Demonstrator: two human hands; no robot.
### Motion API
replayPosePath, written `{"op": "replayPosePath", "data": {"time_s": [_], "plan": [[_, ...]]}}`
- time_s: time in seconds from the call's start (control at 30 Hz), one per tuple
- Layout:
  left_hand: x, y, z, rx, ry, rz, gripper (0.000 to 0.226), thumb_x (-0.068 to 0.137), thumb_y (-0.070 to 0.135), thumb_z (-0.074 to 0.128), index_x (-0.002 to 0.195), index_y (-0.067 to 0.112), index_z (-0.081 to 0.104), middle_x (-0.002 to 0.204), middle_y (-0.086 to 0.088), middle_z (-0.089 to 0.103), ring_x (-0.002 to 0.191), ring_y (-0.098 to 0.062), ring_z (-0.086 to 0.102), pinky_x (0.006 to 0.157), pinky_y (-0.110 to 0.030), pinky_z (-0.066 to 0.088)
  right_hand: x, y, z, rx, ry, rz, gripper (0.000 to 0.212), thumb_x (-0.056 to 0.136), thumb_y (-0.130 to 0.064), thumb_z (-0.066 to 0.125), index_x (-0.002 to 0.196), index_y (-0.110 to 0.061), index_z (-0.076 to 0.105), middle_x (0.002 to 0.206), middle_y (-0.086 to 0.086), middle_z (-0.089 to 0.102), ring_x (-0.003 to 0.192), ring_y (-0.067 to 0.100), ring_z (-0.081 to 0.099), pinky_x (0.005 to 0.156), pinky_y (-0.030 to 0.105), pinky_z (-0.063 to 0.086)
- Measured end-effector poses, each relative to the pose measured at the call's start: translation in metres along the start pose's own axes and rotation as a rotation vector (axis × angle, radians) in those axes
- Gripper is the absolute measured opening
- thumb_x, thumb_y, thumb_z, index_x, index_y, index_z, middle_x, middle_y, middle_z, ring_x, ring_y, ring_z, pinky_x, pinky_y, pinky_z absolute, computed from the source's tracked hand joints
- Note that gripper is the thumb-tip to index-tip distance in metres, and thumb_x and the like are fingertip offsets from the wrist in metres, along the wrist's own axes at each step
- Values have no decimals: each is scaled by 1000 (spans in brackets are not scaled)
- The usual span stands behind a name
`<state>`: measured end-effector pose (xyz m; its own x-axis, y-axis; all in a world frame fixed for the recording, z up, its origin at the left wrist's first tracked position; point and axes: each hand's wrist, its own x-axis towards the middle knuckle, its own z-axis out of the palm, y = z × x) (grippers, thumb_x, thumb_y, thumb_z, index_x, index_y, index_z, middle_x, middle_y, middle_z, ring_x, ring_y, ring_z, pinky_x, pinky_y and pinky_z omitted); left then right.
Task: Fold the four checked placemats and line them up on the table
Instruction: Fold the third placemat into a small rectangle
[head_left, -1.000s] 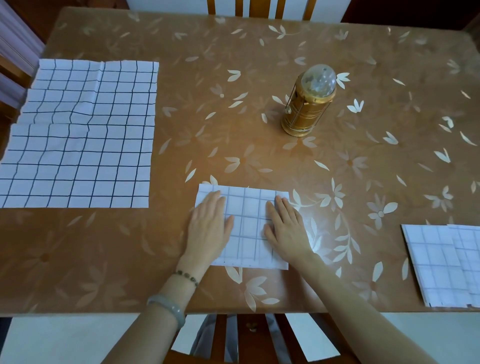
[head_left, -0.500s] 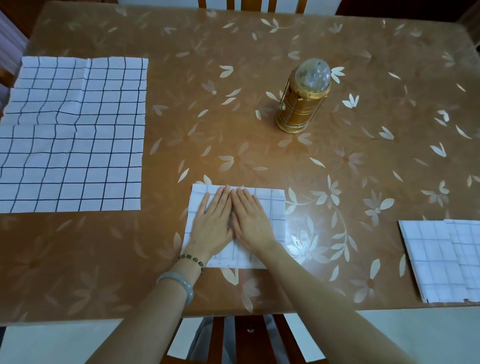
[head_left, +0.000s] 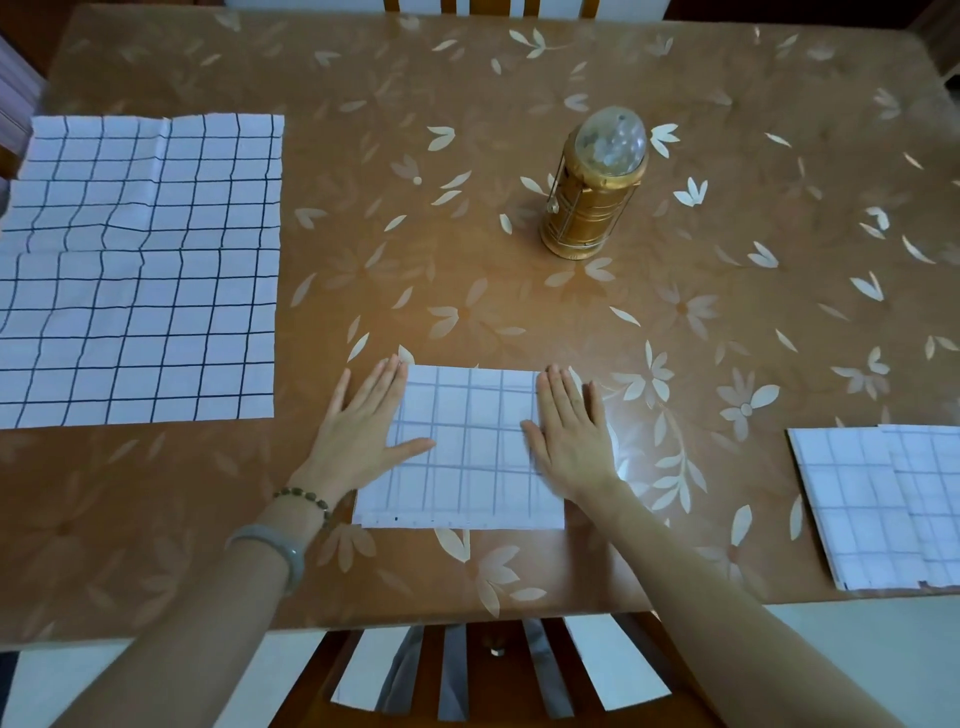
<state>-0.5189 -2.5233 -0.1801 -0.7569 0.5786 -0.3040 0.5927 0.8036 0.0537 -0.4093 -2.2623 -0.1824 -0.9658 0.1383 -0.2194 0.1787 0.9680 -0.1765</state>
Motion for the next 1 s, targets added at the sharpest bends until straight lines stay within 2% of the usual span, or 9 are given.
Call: {"op": "replayPosePath", "data": {"time_s": [0.33,0.43,0.53,0.6,0.63,0.7,0.83,0.93,1.0], "plan": [[0,1,-18,58,-110,16,117,67,93,9,148,15,-24,156,2,-27,144,-11,-22,117,-50,-12,-66,11,17,-86,-62,-188,71,97,-53,22,146,-2,27,154,15,24,145,27,15,116,51,13],[0,4,-21,65,-97,14,118,67,93,12,148,14,-23,159,-2,-21,144,-12,-21,116,-49,-15,-71,8,10,51,7,-195,67,98,-48,27,144,1,29,153,15,24,144,24,12,117,39,6],[-1,14,-34,7,-14,61,122,68,92,24,150,13,-19,159,-2,-20,144,-14,-24,116,-44,-17,-60,-9,-20,587,159,38,49,91,-19,49,137,-4,40,137,-2,40,129,19,30,111,24,23],[-2,27,-43,-27,-30,180,126,66,91,34,150,15,-20,157,0,-26,143,-14,-27,116,-41,-17,-49,-18,-40,875,243,308,35,85,-3,53,120,-7,51,105,-13,49,101,17,49,88,18,44],[-3,34,-44,-25,-53,242,128,64,90,39,150,16,-21,156,1,-27,143,-13,-28,115,-39,-18,-43,-20,-47,964,230,433,31,83,-1,55,113,-8,52,93,-11,50,90,16,52,76,11,44],[-2,45,-40,-4,-98,316,132,63,88,46,150,14,-20,155,0,-29,142,-14,-29,115,-37,-19,-35,-19,-46,1041,141,602,33,81,-4,60,112,-9,51,90,-5,54,87,16,55,70,10,42],[2,52,-26,-21,-162,308,135,63,84,55,149,12,-21,157,-3,-26,145,-16,-23,120,-39,-10,-26,-12,-38,1183,-48,785,35,78,-16,70,109,-11,56,91,-3,59,89,19,59,86,37,51],[4,52,-23,-14,-198,290,138,61,84,57,149,11,-20,157,-3,-27,145,-16,-22,120,-39,-7,-24,-10,-43,1186,-162,773,12,77,-11,69,82,-13,58,83,3,62,75,19,59,61,29,49],[5,53,-23,-1,-201,285,140,59,84,57,150,10,-19,157,-3,-27,145,-16,-22,120,-39,-8,-26,-11,-44,1188,-217,783,18,77,-7,68,68,-12,53,78,6,62,72,21,60,54,27,48]]}}
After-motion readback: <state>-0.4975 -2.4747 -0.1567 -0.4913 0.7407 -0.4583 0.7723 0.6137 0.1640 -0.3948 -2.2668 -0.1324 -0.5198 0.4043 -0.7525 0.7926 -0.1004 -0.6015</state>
